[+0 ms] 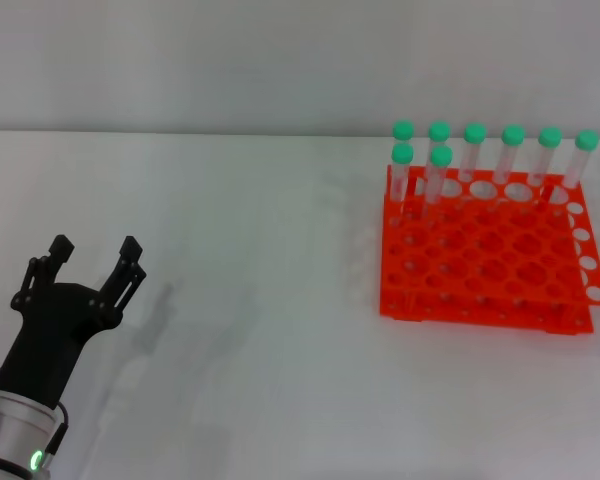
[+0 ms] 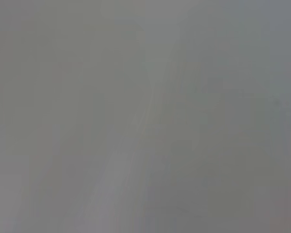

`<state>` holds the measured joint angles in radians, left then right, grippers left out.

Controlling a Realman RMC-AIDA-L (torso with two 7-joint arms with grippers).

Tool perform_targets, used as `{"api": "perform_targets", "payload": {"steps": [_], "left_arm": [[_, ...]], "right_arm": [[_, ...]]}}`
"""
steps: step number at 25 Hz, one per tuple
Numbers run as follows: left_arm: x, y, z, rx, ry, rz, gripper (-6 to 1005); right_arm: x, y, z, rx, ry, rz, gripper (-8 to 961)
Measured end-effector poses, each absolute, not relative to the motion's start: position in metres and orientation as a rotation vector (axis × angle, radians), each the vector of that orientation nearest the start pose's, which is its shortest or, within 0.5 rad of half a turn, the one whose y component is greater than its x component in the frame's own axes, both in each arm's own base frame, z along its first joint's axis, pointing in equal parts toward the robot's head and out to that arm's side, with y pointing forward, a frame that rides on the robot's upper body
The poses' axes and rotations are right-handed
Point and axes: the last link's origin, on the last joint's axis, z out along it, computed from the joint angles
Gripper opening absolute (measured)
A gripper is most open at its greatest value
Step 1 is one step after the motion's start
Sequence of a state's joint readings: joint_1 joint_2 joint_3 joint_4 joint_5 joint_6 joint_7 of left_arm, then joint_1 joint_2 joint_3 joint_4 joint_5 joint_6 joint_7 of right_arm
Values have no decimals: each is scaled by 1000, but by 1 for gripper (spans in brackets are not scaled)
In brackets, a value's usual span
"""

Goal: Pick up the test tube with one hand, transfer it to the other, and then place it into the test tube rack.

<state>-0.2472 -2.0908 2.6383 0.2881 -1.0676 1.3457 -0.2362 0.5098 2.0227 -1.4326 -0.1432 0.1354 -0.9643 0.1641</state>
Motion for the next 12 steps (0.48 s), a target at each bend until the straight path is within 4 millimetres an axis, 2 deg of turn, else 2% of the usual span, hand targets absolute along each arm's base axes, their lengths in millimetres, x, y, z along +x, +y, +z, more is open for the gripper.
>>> {"api": "perform_targets", "payload": {"steps": [12], "left_arm": [[-328, 250, -31, -1545, -625, -933, 884]], "right_arm": [[354, 380, 54, -1436, 546, 536, 829]]}}
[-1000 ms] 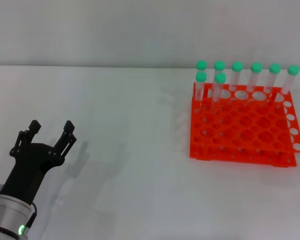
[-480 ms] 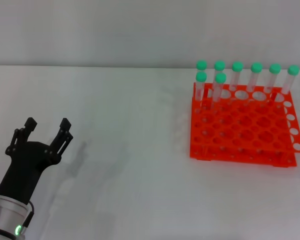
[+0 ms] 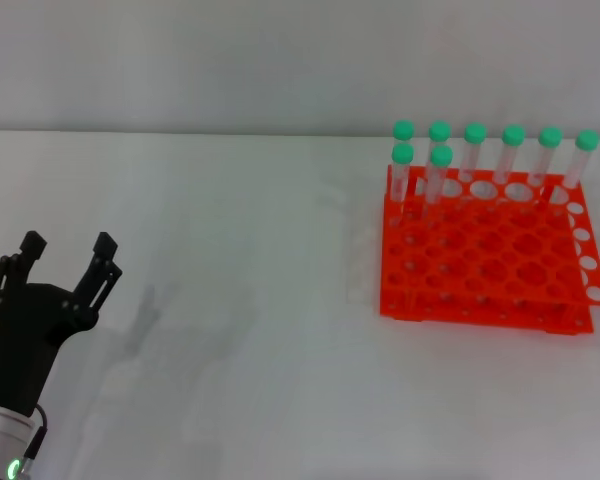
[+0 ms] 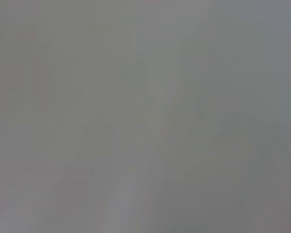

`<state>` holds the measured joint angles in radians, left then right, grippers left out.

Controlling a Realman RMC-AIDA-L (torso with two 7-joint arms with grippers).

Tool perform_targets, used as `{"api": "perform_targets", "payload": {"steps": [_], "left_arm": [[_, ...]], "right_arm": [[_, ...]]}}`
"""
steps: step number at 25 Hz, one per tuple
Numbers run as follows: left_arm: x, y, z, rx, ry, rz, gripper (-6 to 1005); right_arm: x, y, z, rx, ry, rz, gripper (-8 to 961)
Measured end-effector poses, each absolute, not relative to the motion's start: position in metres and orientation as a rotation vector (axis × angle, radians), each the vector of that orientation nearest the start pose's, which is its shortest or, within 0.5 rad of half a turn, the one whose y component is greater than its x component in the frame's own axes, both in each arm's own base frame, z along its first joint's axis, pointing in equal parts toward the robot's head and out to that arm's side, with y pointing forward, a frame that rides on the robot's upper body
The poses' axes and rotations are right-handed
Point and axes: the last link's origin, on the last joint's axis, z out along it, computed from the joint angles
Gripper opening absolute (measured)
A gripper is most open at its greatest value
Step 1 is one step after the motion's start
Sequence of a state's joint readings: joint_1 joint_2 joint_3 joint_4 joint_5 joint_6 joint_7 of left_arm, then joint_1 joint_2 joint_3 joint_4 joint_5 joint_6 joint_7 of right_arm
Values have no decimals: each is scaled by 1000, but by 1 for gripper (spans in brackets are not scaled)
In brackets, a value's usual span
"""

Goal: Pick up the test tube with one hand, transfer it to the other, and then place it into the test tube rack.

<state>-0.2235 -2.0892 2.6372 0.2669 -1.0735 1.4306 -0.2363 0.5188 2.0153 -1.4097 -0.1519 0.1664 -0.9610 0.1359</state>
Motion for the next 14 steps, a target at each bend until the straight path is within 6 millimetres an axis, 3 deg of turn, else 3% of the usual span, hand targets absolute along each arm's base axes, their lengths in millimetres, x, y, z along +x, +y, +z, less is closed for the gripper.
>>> {"api": "perform_targets", "payload": {"steps": [14], "left_arm": [[-331, 250, -33, -1521, -691, -951, 880]], "right_arm": [[351, 383, 55, -1440, 524, 525, 829]]}}
